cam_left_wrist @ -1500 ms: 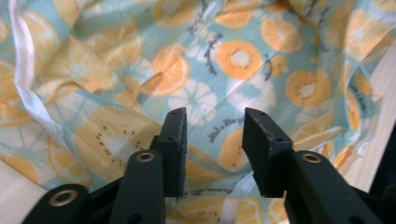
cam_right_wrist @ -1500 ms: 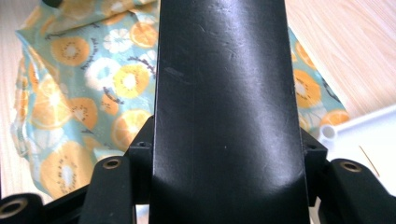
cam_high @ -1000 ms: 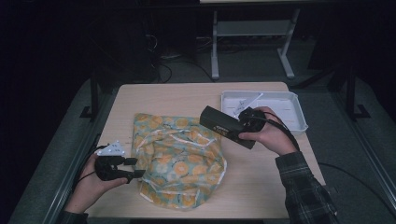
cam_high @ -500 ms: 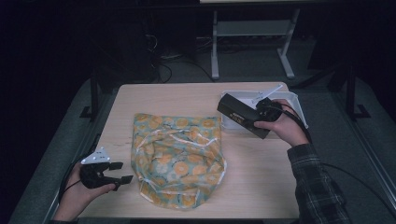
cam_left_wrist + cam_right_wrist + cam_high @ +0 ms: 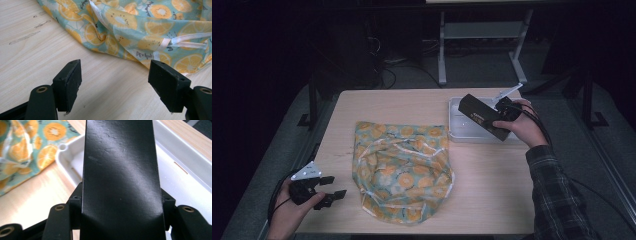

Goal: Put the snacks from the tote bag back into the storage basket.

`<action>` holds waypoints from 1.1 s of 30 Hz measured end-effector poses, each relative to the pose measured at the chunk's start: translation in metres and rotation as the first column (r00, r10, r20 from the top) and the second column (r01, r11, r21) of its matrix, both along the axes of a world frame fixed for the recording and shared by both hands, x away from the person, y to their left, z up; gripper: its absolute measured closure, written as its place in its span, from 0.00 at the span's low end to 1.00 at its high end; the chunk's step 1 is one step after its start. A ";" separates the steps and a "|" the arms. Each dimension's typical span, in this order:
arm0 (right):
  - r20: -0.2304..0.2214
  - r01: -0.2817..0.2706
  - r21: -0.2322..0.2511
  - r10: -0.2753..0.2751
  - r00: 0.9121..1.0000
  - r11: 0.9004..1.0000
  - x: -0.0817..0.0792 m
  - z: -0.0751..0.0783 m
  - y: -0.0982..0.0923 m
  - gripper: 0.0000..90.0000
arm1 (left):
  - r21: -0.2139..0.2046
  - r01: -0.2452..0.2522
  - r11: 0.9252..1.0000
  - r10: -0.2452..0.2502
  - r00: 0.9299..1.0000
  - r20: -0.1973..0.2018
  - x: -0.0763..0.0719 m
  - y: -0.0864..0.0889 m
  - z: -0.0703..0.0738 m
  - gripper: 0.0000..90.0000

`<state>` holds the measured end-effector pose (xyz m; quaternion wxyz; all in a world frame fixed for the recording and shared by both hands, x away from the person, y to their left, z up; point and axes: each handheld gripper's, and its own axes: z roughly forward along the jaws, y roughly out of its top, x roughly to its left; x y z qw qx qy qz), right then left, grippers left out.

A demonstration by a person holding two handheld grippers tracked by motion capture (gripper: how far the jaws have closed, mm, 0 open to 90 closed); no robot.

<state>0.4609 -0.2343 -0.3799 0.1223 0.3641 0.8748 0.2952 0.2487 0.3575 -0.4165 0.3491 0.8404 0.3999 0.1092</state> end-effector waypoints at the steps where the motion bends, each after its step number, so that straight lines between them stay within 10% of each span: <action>1: -0.003 0.002 -0.001 -0.002 1.000 1.000 0.003 -0.001 0.000 0.46 | -0.002 0.000 1.000 0.000 1.000 0.001 0.000 0.000 0.000 0.29; 33: -0.103 0.079 -0.064 -0.086 0.991 0.995 0.052 -0.048 -0.008 0.45 | 0.012 -0.011 1.000 0.011 1.000 -0.012 0.000 0.004 -0.003 0.29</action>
